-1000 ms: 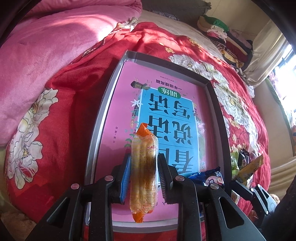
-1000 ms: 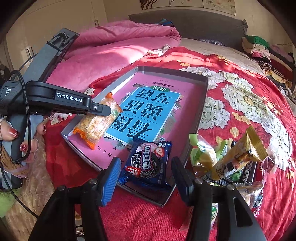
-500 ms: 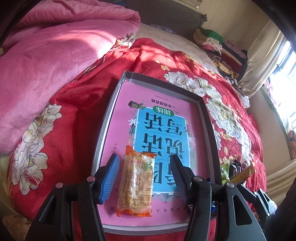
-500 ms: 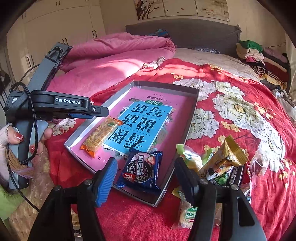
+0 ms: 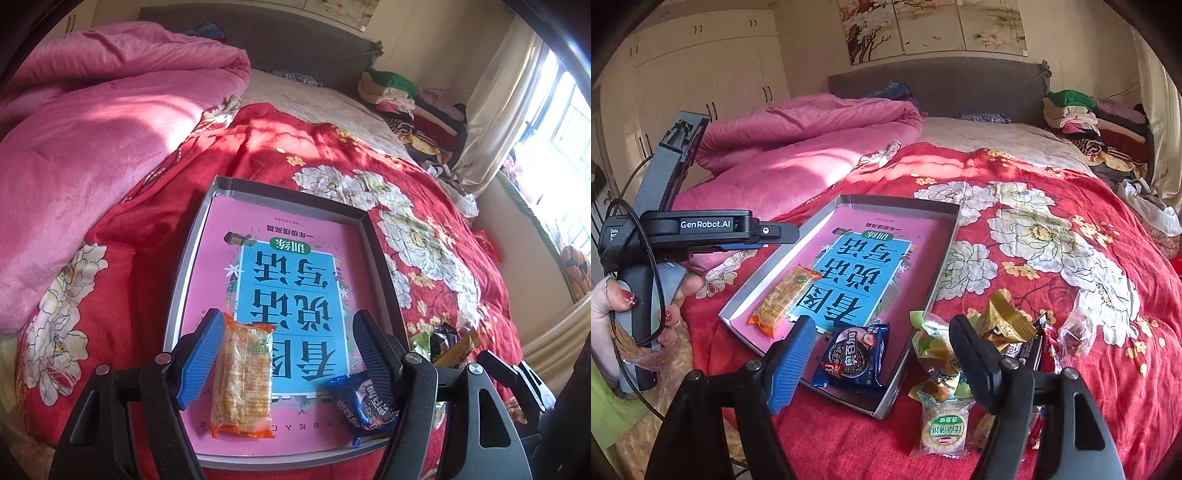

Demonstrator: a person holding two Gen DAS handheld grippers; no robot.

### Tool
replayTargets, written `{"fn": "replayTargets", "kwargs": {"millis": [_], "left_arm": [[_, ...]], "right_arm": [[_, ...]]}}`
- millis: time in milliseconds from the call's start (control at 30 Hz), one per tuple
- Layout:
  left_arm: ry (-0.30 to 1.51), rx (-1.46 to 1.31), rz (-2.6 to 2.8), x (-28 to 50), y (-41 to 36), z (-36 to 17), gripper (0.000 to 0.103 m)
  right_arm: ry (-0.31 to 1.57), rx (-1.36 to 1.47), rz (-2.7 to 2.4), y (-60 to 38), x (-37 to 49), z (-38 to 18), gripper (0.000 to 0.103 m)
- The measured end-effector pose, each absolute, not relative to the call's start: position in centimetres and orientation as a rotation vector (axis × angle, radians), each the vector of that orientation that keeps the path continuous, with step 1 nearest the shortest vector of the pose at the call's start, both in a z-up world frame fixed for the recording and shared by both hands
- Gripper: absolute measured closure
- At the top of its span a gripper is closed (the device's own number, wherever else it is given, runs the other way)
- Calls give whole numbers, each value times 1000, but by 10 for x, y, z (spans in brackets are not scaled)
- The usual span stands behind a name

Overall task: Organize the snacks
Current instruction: 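Withdraw both open tools from the tray back toward the snack pile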

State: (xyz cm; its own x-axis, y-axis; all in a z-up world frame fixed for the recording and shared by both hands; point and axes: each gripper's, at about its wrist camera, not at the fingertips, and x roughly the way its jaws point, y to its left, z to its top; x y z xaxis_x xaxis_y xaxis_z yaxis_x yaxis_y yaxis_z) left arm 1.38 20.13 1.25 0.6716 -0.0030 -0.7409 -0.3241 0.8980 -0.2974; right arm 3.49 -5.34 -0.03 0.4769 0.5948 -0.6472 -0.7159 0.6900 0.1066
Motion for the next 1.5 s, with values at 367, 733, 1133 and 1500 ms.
{"fn": "replayTargets", "kwargs": {"millis": [367,733,1133,1500], "left_arm": [[764,-397,128,10,183,29,28],[729,-349,59,6,150,48,27],[723,-292,1,6,115,58,27],[775,-219,-74,18,77,48,27]], "right_arm": [[663,-163,748,-76,40,15,25],[615,-119,683,-107,47,33,24],[588,-46,571,-153,66,45,23],[631,-33,551,-170,67,36,23]]}}
